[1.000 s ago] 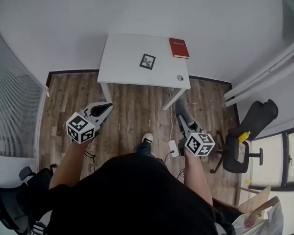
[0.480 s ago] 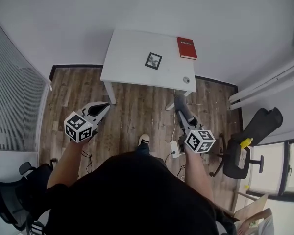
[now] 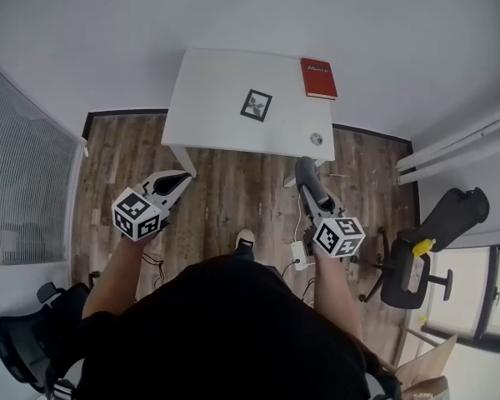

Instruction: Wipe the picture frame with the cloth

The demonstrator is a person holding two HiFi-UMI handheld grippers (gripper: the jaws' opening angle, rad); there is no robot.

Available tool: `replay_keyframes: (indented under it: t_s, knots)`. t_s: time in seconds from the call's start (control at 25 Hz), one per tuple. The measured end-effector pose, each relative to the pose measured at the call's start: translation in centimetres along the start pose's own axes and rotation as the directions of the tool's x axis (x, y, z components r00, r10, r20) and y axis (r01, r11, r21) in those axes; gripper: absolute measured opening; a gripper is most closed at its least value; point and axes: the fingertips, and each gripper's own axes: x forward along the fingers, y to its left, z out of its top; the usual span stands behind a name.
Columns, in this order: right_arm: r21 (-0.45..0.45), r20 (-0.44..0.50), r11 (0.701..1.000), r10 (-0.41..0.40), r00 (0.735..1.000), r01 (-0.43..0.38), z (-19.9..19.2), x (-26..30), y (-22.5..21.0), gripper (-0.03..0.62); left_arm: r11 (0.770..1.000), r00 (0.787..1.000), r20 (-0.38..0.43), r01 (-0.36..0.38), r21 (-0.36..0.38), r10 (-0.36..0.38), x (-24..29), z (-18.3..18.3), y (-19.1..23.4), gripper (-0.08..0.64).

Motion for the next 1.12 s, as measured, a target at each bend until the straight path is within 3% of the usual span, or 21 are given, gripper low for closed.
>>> replay_keyframes:
  t_s: [0.32,0.76,1.12]
  knots:
    - [-0.035,0.005,0.998,0.057,0.998,-0.057,3.8,4.0,-4.0,0.098,0.999,0.999,0.011,-0.050,0.010,0.050,4.3,3.6,2.2,0.011]
    - [-0.027,-0.005,0.991,0.135,0.991,-0.135,6.3,8.8,-9.3,0.097,0.989,0.989,-0.012,-0.144,-0.024,0.144,7.6,4.9,4.3,0.011]
    - [-0.041,-0.014,0.983,0.179,0.984,-0.180,7.3,10.5,-10.2,0.097,0.990,0.991,-0.033,-0.134,-0.045,0.133,10.2,4.3,4.0,0.011]
